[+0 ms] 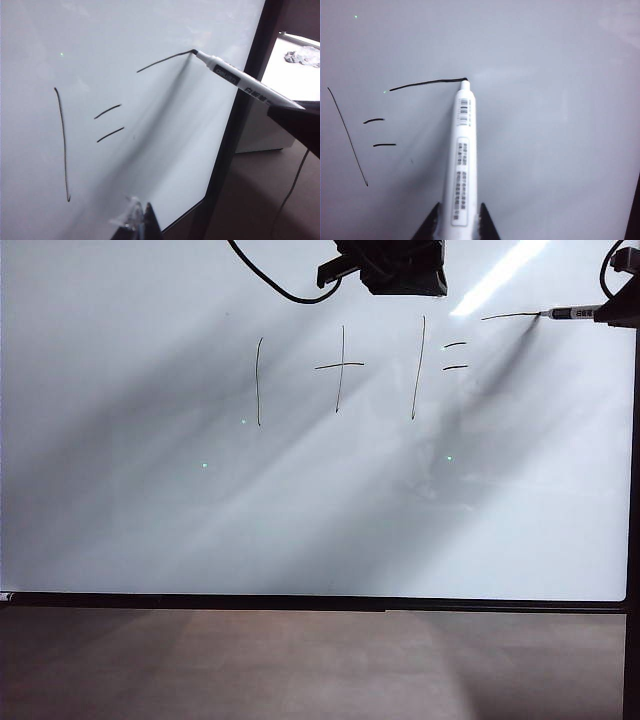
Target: Reach to the right to find the marker pen, pick it up, and write the answer to the math problem on the whiteboard.
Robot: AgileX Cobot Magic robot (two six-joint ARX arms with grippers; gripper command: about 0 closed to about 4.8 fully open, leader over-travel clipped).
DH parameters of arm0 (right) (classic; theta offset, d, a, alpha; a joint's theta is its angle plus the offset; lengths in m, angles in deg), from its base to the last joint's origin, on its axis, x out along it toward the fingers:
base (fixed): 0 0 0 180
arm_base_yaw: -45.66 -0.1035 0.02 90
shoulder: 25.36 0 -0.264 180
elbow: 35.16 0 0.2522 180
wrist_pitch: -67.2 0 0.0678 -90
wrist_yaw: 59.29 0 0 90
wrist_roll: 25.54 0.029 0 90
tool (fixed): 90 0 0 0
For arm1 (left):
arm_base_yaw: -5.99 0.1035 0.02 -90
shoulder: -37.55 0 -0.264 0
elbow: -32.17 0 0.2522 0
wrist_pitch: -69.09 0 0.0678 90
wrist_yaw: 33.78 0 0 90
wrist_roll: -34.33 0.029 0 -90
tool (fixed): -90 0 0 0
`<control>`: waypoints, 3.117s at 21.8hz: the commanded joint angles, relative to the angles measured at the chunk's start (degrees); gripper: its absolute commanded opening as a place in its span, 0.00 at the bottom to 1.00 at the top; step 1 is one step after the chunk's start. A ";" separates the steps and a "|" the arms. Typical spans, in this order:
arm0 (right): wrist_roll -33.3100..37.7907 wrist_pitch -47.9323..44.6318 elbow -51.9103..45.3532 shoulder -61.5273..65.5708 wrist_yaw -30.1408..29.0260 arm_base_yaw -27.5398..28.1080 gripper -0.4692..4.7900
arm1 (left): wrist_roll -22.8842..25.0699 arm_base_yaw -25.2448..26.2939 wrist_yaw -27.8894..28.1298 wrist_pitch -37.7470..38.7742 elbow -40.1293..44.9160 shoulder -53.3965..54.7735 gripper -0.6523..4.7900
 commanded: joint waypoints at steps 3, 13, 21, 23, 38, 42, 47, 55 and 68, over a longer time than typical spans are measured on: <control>0.26 0.35 0.37 -0.09 1.99 -0.28 0.08 | 0.20 -0.11 -0.11 -0.55 -0.02 -0.22 0.11; 0.24 1.46 -0.15 0.26 2.05 -0.28 0.08 | 0.20 -0.11 -0.11 -0.55 -0.02 -0.22 0.11; 0.11 1.33 -3.23 0.31 3.32 -0.28 0.08 | 0.20 -0.11 -0.09 -0.55 -0.02 -0.22 0.11; 0.07 1.40 -3.43 0.42 3.32 -0.31 0.08 | 0.20 -0.11 -0.11 -0.55 -0.02 -0.22 0.11; 0.28 1.44 -3.69 0.48 2.05 -2.86 0.08 | 0.20 -0.11 -0.11 -0.55 -0.02 -0.22 0.11; 0.42 1.84 -3.98 0.15 1.99 -4.20 0.08 | 0.20 -0.11 -0.11 -0.50 -0.02 -0.22 0.11; 0.35 1.38 -3.96 0.17 2.23 -6.62 0.08 | 0.20 -0.11 -0.11 -0.48 -0.02 -0.22 0.11; 0.31 0.92 -3.76 1.01 2.45 -9.94 0.08 | 0.20 -0.13 -0.11 -0.26 -0.02 -0.22 0.11; 0.28 -1.36 -3.41 1.38 5.01 -10.23 0.08 | 0.20 -0.13 -0.11 -0.24 -0.02 -0.22 0.11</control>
